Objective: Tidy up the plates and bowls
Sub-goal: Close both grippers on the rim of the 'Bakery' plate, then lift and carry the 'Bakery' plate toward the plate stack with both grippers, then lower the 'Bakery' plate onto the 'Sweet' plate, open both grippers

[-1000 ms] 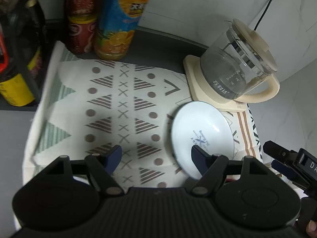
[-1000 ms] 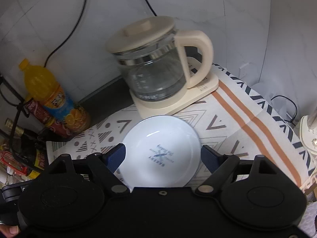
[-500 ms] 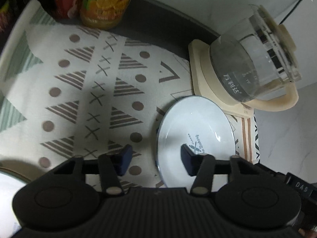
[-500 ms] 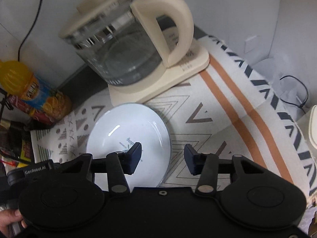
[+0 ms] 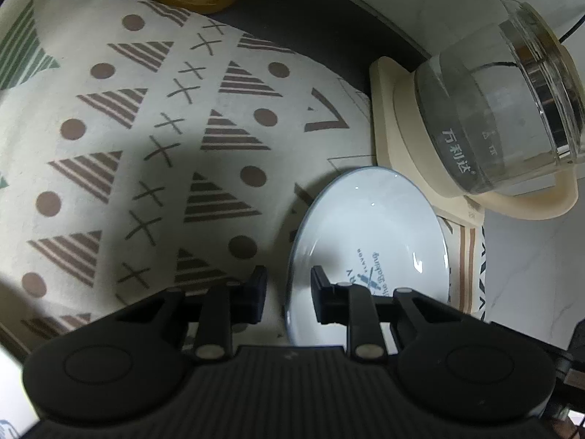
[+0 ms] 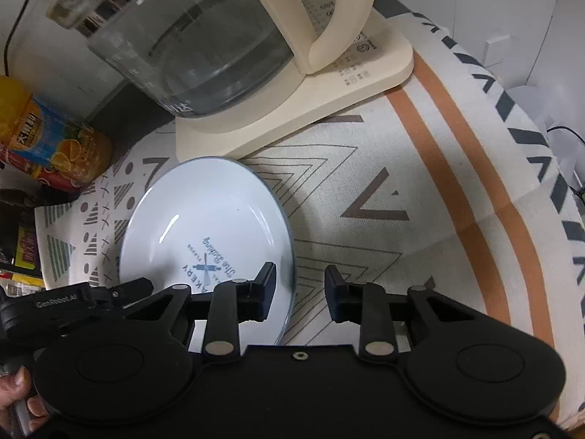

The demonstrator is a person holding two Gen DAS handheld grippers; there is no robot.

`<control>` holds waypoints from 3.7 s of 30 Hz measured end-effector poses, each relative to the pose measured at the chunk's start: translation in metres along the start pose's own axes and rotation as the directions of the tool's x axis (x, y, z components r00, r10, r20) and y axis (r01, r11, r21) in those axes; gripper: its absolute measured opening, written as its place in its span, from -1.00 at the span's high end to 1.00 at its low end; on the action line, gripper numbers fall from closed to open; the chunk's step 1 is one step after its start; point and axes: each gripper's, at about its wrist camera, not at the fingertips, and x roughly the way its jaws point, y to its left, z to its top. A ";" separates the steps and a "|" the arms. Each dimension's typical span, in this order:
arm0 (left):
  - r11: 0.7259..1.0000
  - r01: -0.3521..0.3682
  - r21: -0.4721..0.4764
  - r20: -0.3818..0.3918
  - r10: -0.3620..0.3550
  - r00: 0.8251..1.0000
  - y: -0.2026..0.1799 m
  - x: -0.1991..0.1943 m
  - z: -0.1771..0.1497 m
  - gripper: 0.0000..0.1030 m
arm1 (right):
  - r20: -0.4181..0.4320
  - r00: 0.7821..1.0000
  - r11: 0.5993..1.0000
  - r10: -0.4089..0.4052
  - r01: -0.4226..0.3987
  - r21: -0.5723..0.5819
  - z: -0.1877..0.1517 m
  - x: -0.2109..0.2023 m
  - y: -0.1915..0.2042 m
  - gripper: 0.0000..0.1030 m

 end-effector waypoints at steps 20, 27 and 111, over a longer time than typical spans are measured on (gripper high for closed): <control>0.999 0.027 0.028 -0.045 -0.026 0.999 0.003 0.000 0.015 0.80 | 0.037 0.998 0.999 0.043 -0.042 -0.017 0.005 -0.001 0.015 0.83; 0.998 0.049 0.039 -0.022 -0.048 0.999 0.008 -0.017 0.023 0.80 | 0.094 0.993 0.997 0.068 -0.066 -0.031 0.006 -0.019 0.030 0.83; 0.993 0.031 0.116 -0.024 -0.029 0.999 0.214 -0.190 -0.080 0.73 | 0.202 0.978 0.977 0.054 -0.010 -0.214 -0.227 -0.049 0.220 0.83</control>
